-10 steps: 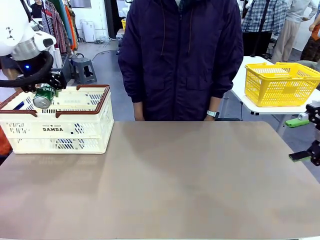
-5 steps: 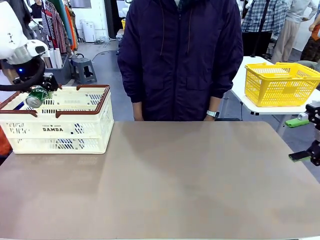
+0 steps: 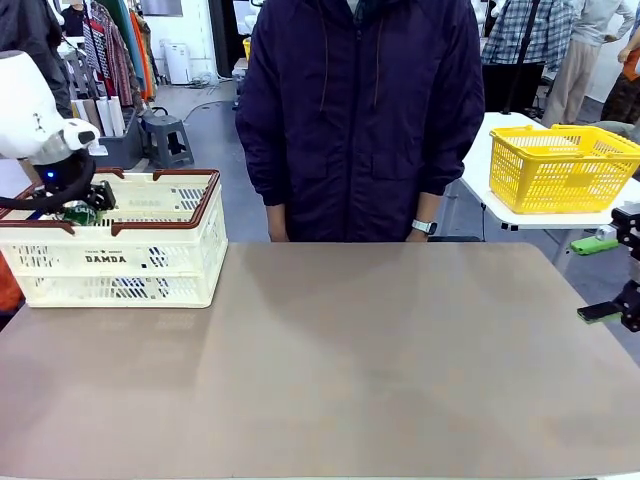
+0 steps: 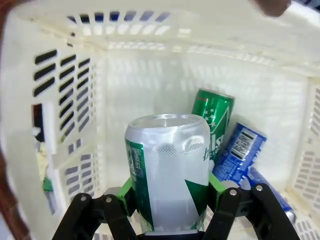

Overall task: Place the drinks into the Shopping basket.
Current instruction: Pick up one drink and place it into the Shopping basket.

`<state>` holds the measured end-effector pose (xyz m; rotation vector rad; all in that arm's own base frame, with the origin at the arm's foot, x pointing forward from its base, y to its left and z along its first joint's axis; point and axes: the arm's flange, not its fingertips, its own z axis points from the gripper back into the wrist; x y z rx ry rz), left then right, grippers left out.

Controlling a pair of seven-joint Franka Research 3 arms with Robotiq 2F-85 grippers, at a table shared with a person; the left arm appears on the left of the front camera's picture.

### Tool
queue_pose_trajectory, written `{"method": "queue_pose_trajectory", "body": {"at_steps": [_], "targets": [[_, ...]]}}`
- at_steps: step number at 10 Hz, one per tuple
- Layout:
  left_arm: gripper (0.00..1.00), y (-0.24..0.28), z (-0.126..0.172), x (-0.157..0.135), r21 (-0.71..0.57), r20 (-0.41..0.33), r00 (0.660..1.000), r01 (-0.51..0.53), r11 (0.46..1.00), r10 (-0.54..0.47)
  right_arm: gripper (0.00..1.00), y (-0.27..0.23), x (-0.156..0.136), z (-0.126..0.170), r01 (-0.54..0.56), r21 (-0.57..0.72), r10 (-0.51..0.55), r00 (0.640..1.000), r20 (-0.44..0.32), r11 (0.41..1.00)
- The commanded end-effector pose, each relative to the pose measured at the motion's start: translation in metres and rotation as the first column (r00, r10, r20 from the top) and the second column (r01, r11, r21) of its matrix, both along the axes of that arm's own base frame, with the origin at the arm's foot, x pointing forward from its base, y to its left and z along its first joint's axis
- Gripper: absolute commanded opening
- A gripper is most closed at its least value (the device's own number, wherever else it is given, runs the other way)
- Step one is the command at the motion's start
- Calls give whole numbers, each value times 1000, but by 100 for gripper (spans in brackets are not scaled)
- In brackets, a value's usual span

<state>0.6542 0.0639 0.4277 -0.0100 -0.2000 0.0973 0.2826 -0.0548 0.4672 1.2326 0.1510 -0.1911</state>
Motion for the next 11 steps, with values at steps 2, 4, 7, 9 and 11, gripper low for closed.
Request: {"method": "queue_pose_trajectory", "body": {"at_steps": [2,4,7,9,11], "targets": [[0,-6,-8,0,16,-32,999,-13,1000,13,100,-4,0,1,-18,-8,19,1000,17,1000],[25,-8,-13,4,13,-47,999,-1,1000,1,100,-4,0,1,-18,-8,19,1000,17,1000],[100,-7,-13,3,17,-55,998,-5,1000,6,100,-4,0,1,-18,-8,19,1000,17,1000],[100,-9,-13,3,23,-51,999,7,1000,-6,100,-4,0,1,-18,-8,19,1000,17,1000],[100,-12,-8,2,7,-43,999,26,1000,-26,100,-4,0,1,-18,-8,19,1000,17,1000]]}}
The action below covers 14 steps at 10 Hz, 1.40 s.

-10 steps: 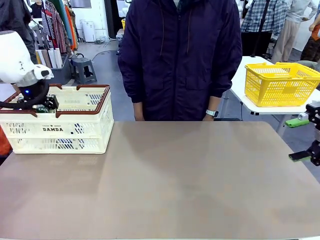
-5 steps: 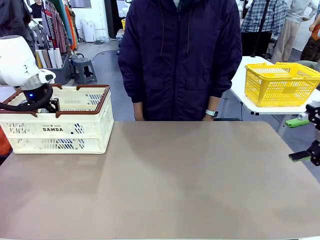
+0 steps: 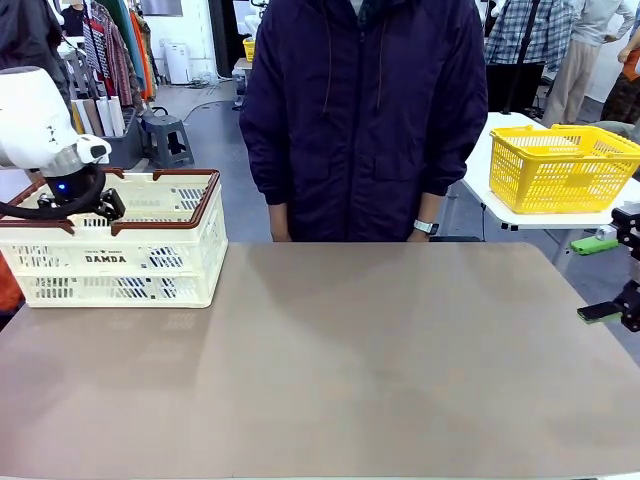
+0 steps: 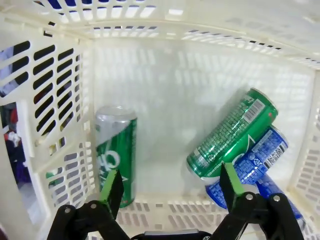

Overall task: Place the drinks into the Shopping basket.
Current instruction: Pick up one drink and place it into the Shopping basket.

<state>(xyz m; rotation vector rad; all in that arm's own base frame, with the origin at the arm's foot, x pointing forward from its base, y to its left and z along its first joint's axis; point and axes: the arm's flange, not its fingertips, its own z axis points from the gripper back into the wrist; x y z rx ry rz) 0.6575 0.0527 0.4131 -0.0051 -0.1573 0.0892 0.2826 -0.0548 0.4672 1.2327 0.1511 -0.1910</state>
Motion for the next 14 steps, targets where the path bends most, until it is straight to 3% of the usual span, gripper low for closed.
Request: {"method": "queue_pose_trajectory", "body": {"at_steps": [1,4,5,6,7,9,10,12,13,14], "targets": [[100,-3,13,-4,-22,8,999,37,999,-37,100,-4,0,1,-18,-8,18,1000,17,1000],[100,-6,64,-20,-222,19,998,55,974,-53,100,-4,0,1,-18,-8,18,1000,17,1000],[100,0,91,-30,-332,-43,999,-25,943,11,100,-4,0,1,-18,-8,18,1000,17,1000],[100,8,114,-41,-468,-51,999,-10,883,-16,100,-4,0,1,-18,-8,18,1000,17,1000],[100,16,136,-56,-595,-55,998,-25,803,-10,100,-4,0,1,-18,-8,18,1000,17,1000],[100,39,151,-98,-822,-141,988,-83,564,-60,100,-4,0,1,-18,-8,18,1000,17,1000],[100,57,150,-123,-899,-147,982,-83,429,-119,100,-4,0,1,-18,-8,18,1000,17,1000],[100,94,132,-187,-982,-70,984,-38,186,-166,100,-4,0,1,-18,-8,18,1000,17,1000],[100,99,113,-223,-992,6,986,26,123,-164,100,-4,0,1,-18,-8,18,1000,17,1000],[100,93,91,-256,-982,82,982,109,152,-172,100,-4,0,1,-18,-8,18,1000,17,1000]]}}
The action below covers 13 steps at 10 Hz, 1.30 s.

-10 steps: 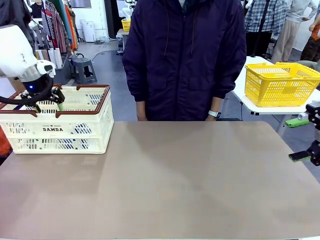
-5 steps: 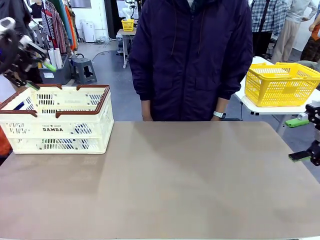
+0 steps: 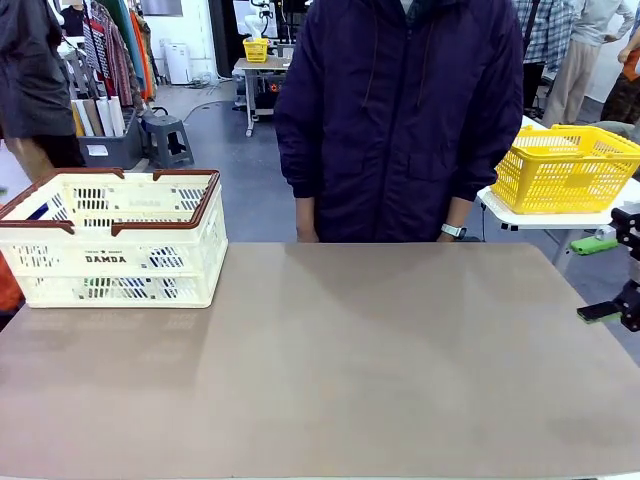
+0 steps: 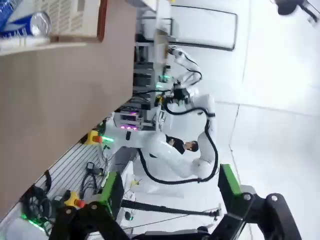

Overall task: Place the drinks into the Shopping basket.
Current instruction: Pick up one drink and place it into the Shopping basket.

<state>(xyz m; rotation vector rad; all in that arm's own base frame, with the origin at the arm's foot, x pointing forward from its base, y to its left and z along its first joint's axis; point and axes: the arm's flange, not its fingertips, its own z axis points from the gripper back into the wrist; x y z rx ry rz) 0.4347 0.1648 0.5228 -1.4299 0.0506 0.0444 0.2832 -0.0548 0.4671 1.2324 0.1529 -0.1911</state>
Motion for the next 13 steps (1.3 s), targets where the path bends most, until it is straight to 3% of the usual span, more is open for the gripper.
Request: {"method": "queue_pose_trajectory", "body": {"at_steps": [1,2,3,4,13], "targets": [[100,-25,-39,-60,49,162,987,-12,999,4,100,-4,-1,1,-17,-8,18,1000,18,1000],[100,-28,-55,-80,71,259,966,1,997,-19,100,-4,-1,1,-17,-8,18,1000,18,1000],[100,-22,-60,-81,48,290,957,-34,998,18,100,-4,-1,1,-17,-8,18,1000,18,1000],[100,-14,-46,-59,20,153,988,28,999,-30,100,-4,-1,1,-17,-8,18,1000,18,1000],[100,-14,-46,-59,20,153,988,28,999,-30,100,-4,-1,1,-17,-8,18,1000,18,1000]]}}
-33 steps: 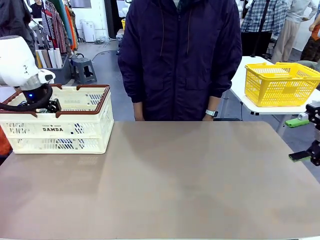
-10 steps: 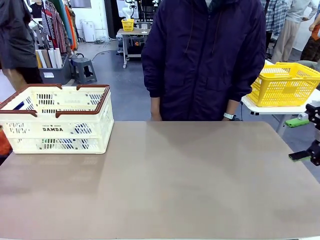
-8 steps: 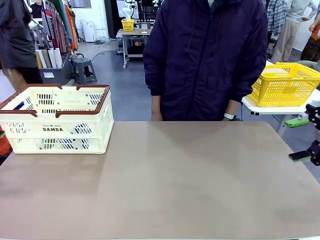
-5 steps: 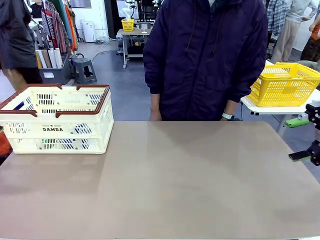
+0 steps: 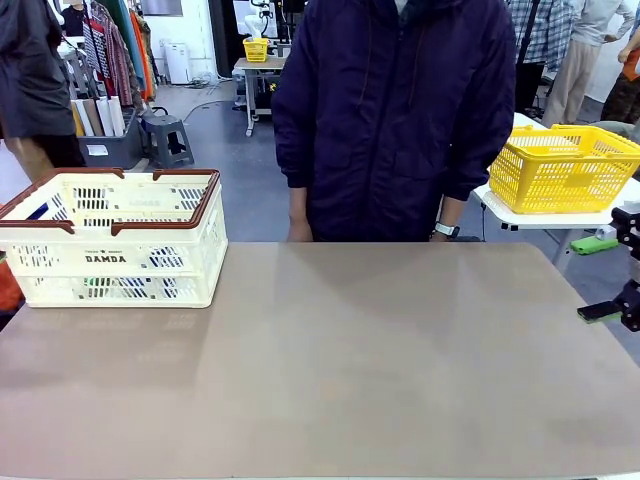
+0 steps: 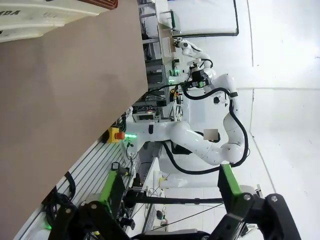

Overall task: Place the drinks into the Shopping basket.
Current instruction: Pick up one drink and place it into the Shopping basket.

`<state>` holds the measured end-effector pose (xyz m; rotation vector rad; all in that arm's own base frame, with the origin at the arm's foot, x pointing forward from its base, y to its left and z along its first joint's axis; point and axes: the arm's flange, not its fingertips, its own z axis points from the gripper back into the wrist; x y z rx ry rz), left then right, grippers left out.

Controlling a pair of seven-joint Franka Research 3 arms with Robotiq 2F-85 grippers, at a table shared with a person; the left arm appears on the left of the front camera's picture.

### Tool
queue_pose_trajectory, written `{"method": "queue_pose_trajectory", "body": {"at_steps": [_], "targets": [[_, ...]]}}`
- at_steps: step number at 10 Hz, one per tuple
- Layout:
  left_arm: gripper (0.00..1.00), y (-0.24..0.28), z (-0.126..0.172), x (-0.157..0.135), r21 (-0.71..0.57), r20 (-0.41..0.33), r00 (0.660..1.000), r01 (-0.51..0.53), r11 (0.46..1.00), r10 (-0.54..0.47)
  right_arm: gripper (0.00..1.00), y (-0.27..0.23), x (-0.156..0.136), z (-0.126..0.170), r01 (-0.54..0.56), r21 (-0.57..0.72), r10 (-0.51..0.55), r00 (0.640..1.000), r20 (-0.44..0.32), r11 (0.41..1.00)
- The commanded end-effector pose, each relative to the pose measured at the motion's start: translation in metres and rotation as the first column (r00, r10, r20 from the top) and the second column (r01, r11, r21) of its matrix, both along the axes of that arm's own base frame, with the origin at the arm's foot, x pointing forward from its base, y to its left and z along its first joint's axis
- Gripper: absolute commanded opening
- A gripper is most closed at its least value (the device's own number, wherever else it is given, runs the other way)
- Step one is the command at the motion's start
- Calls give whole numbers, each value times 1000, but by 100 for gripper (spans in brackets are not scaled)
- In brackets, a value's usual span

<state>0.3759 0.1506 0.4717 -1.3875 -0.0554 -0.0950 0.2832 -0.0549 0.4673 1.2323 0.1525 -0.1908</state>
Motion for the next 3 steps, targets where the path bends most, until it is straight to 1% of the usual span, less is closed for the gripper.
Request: {"method": "queue_pose_trajectory", "body": {"at_steps": [1,3], "targets": [[100,0,5,0,-23,-4,1000,-3,1000,3,100,-4,-1,1,-17,-7,18,1000,18,1000],[100,0,5,0,-23,-4,1000,-3,1000,3,100,-4,-1,1,-17,-7,18,1000,18,1000]]}}
